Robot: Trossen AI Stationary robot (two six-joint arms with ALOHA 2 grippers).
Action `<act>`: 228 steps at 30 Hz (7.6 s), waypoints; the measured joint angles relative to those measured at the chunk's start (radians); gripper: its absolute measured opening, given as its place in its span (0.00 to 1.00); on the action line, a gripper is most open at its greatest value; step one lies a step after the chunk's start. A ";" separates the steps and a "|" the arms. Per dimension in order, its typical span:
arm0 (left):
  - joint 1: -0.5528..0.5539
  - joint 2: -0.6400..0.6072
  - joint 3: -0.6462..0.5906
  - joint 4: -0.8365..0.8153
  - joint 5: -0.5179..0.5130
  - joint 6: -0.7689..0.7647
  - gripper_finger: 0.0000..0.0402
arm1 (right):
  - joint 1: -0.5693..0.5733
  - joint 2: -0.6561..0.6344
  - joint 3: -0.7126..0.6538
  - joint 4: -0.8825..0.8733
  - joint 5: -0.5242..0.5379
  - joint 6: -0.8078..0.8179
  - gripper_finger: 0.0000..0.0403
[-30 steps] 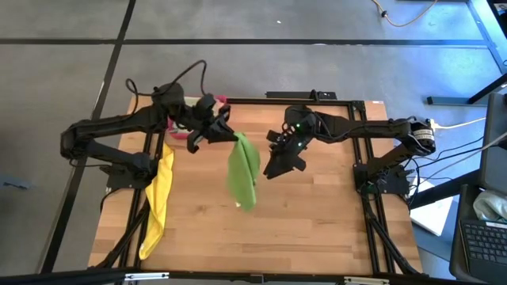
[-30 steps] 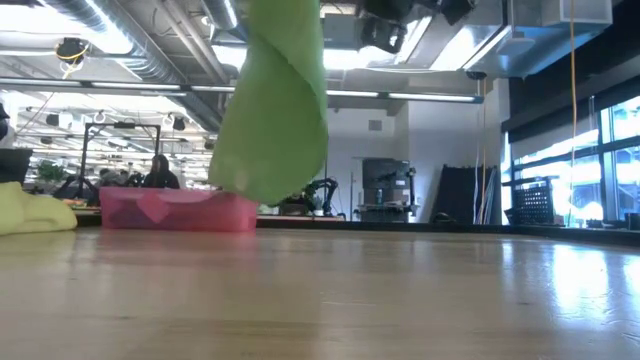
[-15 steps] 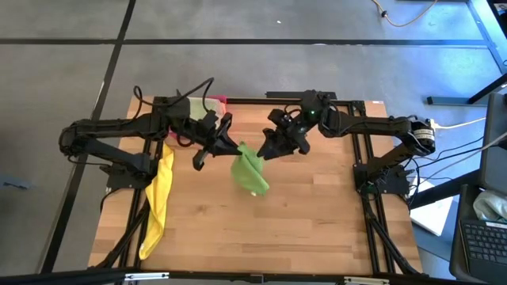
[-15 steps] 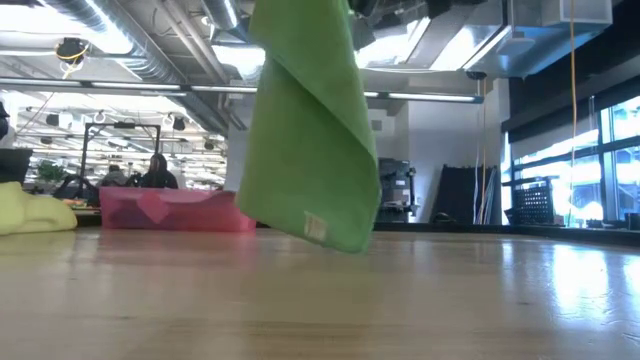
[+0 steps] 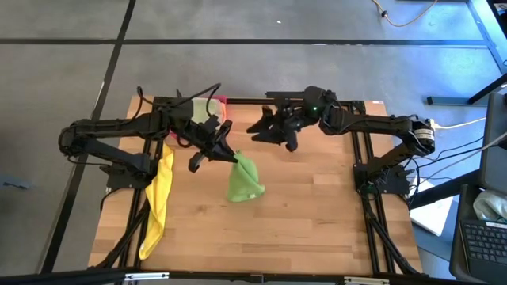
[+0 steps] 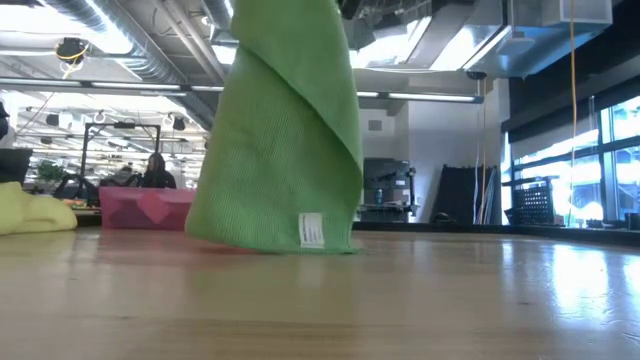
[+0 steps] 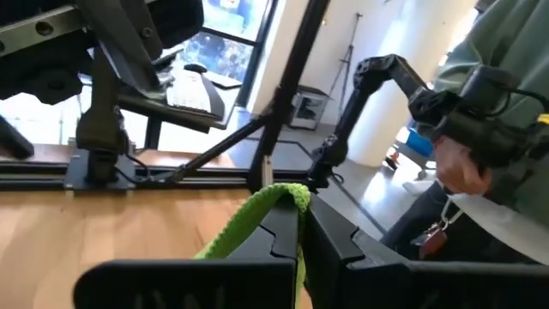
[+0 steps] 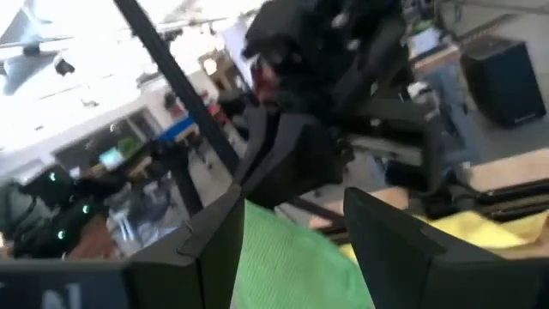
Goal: Fold microfiber towels
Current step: Fold the green microfiber towel
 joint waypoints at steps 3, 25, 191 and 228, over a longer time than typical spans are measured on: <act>0.000 0.004 0.000 -0.020 0.042 0.002 0.00 | 0.017 0.027 0.056 -0.118 -0.029 -0.021 0.51; 0.000 -0.003 -0.001 0.115 0.177 0.038 0.00 | 0.059 0.281 0.451 -0.407 -0.451 -0.230 0.51; -0.077 0.138 -0.002 -0.279 -0.039 -0.135 0.37 | 0.058 0.125 0.692 -1.035 -0.297 -0.305 0.01; -0.175 0.102 0.000 -0.471 -0.266 -0.048 0.00 | 0.002 0.112 0.709 -1.315 -0.257 -0.467 0.01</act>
